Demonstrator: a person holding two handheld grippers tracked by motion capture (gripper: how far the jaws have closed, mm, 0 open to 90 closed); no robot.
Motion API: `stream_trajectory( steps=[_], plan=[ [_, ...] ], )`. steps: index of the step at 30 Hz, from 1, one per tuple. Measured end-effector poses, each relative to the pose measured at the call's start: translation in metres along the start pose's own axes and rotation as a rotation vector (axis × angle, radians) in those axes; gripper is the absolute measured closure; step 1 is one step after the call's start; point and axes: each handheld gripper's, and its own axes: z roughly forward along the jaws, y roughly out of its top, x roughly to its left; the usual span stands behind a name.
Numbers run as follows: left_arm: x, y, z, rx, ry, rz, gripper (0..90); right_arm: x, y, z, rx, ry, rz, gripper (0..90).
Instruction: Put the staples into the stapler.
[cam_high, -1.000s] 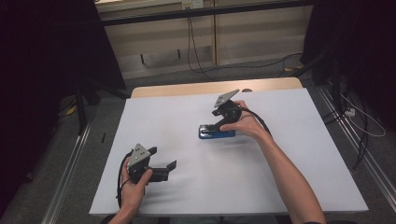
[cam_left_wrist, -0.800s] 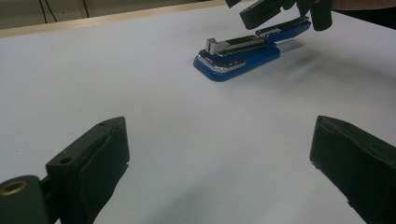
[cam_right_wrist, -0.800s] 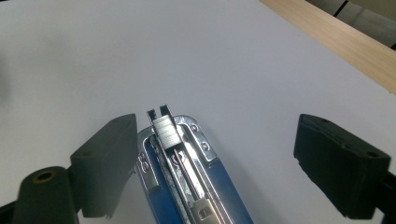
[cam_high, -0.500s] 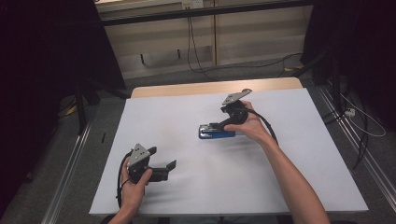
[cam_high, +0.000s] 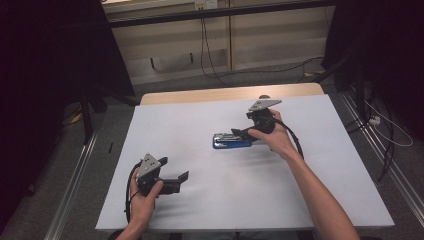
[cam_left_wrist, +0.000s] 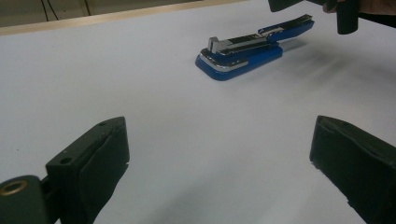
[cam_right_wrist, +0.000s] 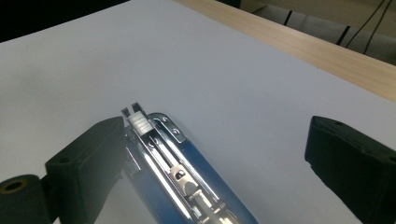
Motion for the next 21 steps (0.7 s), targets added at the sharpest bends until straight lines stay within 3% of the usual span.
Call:
stream_trajectory(
  steps=[10, 17, 21],
  plan=[
    [0.001, 0.0, 0.001, -0.003, 0.005, 0.003, 4.9, 0.004, -0.009, -0.014, 0.003, -0.073, 0.006, 6.3],
    [0.002, -0.001, 0.002, -0.001, 0.004, -0.01, 4.9, 0.007, -0.015, -0.025, -0.071, -0.133, 0.047, 5.0],
    [0.002, -0.001, 0.001, -0.002, 0.004, -0.011, 4.9, 0.008, -0.019, -0.032, -0.085, -0.154, 0.053, 5.0]
  ],
)
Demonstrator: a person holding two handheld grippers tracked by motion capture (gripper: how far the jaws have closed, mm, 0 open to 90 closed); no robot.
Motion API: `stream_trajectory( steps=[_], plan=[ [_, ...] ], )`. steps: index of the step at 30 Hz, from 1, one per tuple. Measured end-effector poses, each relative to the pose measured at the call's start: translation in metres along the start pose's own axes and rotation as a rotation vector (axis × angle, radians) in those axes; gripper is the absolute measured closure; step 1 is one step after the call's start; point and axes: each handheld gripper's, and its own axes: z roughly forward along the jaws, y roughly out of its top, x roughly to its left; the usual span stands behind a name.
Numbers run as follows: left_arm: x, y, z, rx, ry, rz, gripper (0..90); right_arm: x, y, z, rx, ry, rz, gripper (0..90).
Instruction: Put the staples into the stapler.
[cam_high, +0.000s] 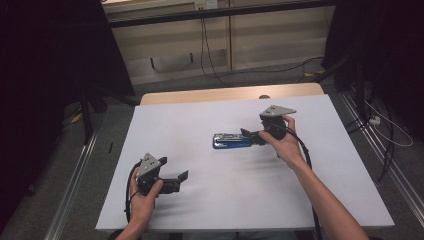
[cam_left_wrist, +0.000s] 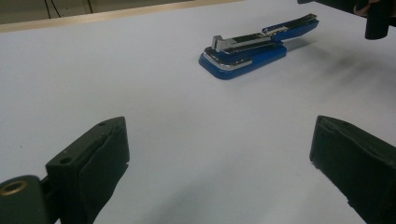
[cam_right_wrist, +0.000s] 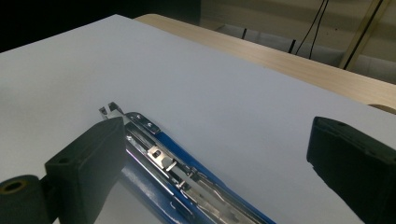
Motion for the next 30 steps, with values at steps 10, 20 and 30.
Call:
stream_trajectory(
  steps=[10, 20, 30],
  plan=[
    [0.001, 0.0, -0.002, -0.009, -0.001, -0.007, 4.9, 0.001, -0.01, -0.014, -0.016, -0.031, 0.008, 4.9],
    [-0.001, 0.001, -0.001, -0.01, -0.001, 0.003, 4.9, 0.0, -0.022, -0.03, -0.044, -0.097, 0.021, 4.6],
    [0.001, 0.001, -0.003, -0.012, 0.007, 0.002, 4.9, -0.001, -0.031, -0.044, -0.068, -0.136, 0.03, 4.2]
  ],
)
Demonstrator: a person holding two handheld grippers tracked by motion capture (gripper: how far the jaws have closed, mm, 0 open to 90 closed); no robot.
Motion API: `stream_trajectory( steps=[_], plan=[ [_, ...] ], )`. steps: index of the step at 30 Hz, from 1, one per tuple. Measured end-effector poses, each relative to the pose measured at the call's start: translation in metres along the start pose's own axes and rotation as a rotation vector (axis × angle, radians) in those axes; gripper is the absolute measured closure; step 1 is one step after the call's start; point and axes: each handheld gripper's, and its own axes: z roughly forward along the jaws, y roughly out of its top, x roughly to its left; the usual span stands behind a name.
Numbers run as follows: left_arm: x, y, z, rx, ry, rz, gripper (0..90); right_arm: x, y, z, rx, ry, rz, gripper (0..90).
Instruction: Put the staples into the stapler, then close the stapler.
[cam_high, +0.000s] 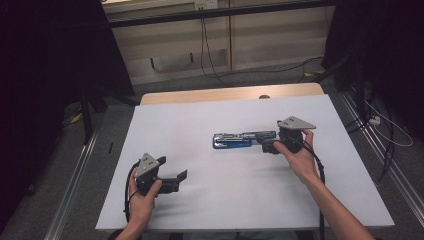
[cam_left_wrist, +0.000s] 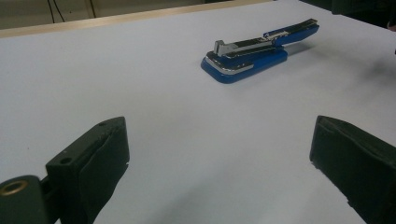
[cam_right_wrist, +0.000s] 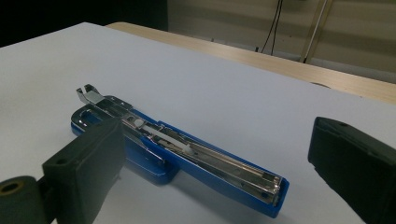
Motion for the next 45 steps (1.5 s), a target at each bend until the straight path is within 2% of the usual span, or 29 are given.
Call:
stream_trajectory(
  steps=[5, 7, 9, 11, 13, 15, 17, 19, 23, 28, 29, 30, 32, 33, 36, 38, 43, 45],
  plan=[
    [0.0, 0.0, 0.0, -0.001, -0.001, 0.001, 4.9, 0.0, -0.003, -0.01, -0.016, -0.011, 0.009, 3.7],
    [0.0, 0.001, 0.0, 0.001, 0.001, 0.002, 4.9, -0.002, -0.005, -0.013, -0.007, -0.026, 0.007, 3.8],
    [0.0, 0.001, 0.001, 0.002, 0.001, -0.002, 4.9, -0.004, -0.008, -0.016, -0.002, -0.008, 0.028, 3.9],
    [0.0, 0.0, 0.001, 0.004, 0.002, 0.0, 4.9, -0.004, -0.009, -0.019, -0.001, -0.017, 0.011, 3.9],
    [0.001, 0.001, 0.002, 0.007, -0.002, -0.001, 4.9, -0.005, -0.01, -0.022, -0.001, -0.006, 0.016, 3.9],
    [0.001, 0.001, 0.002, -0.006, -0.002, -0.004, 4.9, -0.004, -0.011, -0.025, -0.005, -0.012, -0.007, 3.4],
    [0.002, 0.001, 0.002, -0.002, 0.003, -0.009, 5.0, -0.004, -0.012, -0.027, -0.005, -0.007, 0.003, 2.3],
    [0.003, 0.0, 0.003, 0.006, 0.005, -0.015, 4.9, -0.005, -0.015, -0.029, -0.005, -0.025, -0.011, 2.2],
    [0.003, 0.0, 0.004, 0.007, 0.0, -0.012, 4.9, -0.009, -0.021, -0.031, 0.01, -0.052, 0.017, 1.8],
    [0.002, 0.001, 0.004, 0.006, -0.005, -0.011, 4.7, -0.014, -0.026, -0.031, 0.021, -0.046, 0.059, 2.4],
    [0.003, 0.001, 0.004, 0.004, -0.001, -0.011, 4.7, -0.014, -0.026, -0.03, 0.025, -0.049, 0.058, 2.5],
    [0.002, 0.001, 0.005, -0.007, -0.002, -0.031, 4.6, -0.014, -0.027, -0.03, 0.03, -0.061, 0.045, 2.6],
    [0.003, 0.001, 0.005, -0.002, 0.001, -0.02, 4.4, -0.013, -0.027, -0.031, 0.027, -0.085, 0.046, 2.6],
    [0.003, 0.002, 0.006, -0.004, 0.0, -0.019, 4.2, -0.013, -0.027, -0.031, 0.025, -0.075, 0.048, 2.9],
    [0.002, 0.003, 0.009, -0.022, 0.006, -0.03, 4.1, -0.014, -0.027, -0.033, 0.026, -0.082, 0.049, 2.8],
    [0.003, 0.004, 0.01, -0.015, 0.007, -0.014, 4.0, -0.016, -0.028, -0.035, 0.015, -0.069, 0.061, 3.1],
    [0.002, 0.007, 0.015, -0.021, 0.009, -0.016, 4.1, -0.018, -0.03, -0.033, 0.033, -0.05, 0.079, 4.4],
    [0.001, 0.009, 0.018, -0.018, 0.009, -0.011, 4.1, -0.018, -0.031, -0.032, 0.046, -0.04, 0.07, 5.6]
  ],
)
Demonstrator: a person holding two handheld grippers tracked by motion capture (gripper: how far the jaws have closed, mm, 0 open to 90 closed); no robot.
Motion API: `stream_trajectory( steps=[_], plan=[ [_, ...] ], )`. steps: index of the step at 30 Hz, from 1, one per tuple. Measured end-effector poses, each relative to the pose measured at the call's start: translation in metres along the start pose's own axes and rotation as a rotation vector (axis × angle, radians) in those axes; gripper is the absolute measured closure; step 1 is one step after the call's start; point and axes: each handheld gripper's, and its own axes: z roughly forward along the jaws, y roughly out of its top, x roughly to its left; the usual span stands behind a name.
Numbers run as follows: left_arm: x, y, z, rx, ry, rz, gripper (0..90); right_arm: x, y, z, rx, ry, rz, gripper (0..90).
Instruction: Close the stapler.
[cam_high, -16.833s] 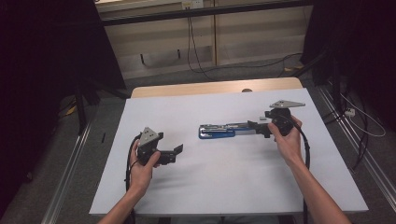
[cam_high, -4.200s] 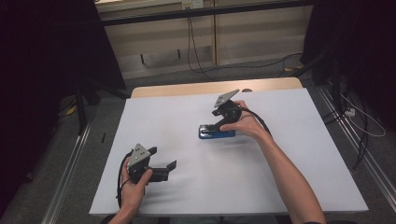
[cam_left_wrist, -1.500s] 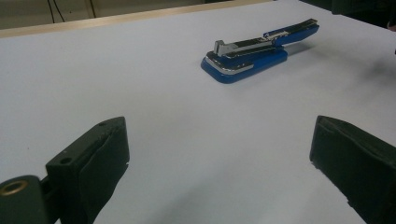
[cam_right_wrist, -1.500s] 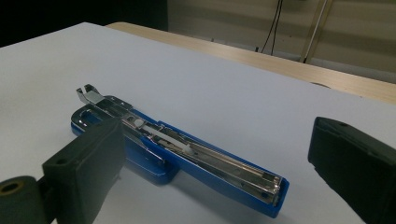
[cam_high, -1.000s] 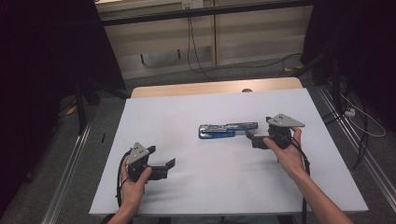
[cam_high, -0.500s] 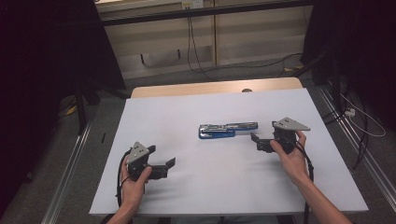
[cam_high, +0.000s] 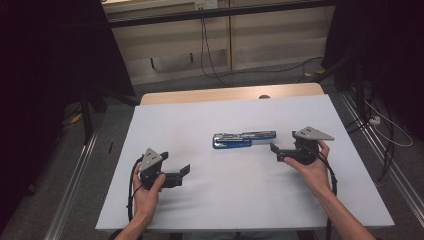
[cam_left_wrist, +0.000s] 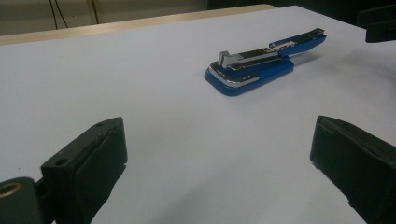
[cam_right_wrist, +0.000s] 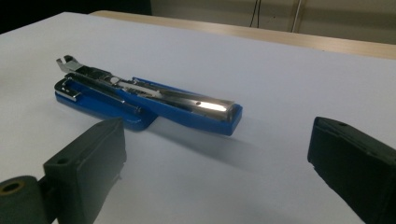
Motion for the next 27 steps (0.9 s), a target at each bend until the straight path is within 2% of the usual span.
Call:
stream_trajectory(
  steps=[2, 4, 5, 7, 8, 10, 14, 16, 19, 23, 25, 27],
  plan=[
    [-0.002, 0.002, 0.004, 0.007, -0.011, -0.003, 4.1, 0.001, 0.0, 0.001, 0.004, 0.014, -0.003, 8.7],
    [-0.004, 0.004, 0.008, 0.022, -0.058, -0.051, 4.1, 0.002, 0.0, 0.001, 0.001, 0.027, -0.008, 11.2],
    [-0.006, 0.005, 0.01, 0.025, -0.063, -0.04, 4.4, 0.003, 0.0, 0.001, 0.004, 0.033, -0.012, 12.4],
    [-0.012, 0.008, 0.013, 0.024, -0.033, 0.034, 4.5, 0.004, 0.0, 0.001, 0.009, 0.047, -0.014, 15.2],
    [-0.014, 0.009, 0.014, 0.026, -0.034, 0.047, 4.5, 0.004, 0.0, 0.001, 0.014, 0.05, -0.02, 16.6],
    [-0.017, 0.012, 0.018, 0.026, -0.051, 0.046, 4.8, 0.004, 0.0, 0.002, 0.018, 0.056, -0.021, 19.9],
    [-0.021, 0.02, 0.029, 0.046, -0.036, 0.089, 7.6, 0.004, 0.0, 0.002, 0.022, 0.071, -0.018, 27.5],
    [-0.023, 0.024, 0.034, 0.045, -0.06, 0.077, 7.7, 0.004, 0.0, 0.002, 0.038, 0.082, -0.026, 33.7],
    [-0.026, 0.03, 0.039, 0.04, -0.072, 0.074, 7.7, 0.004, -0.001, 0.003, 0.052, 0.092, -0.02, 38.3],
    [-0.028, 0.035, 0.047, 0.042, -0.064, 0.093, 7.7, 0.004, -0.002, 0.004, 0.058, 0.097, -0.022, 46.5],
    [-0.028, 0.037, 0.051, 0.04, -0.061, 0.095, 7.7, 0.005, -0.001, 0.005, 0.065, 0.106, -0.042, 53.9],
    [-0.027, 0.038, 0.056, 0.02, -0.079, 0.081, 7.4, 0.006, -0.001, 0.005, 0.071, 0.11, -0.05, 57.5]
  ],
)
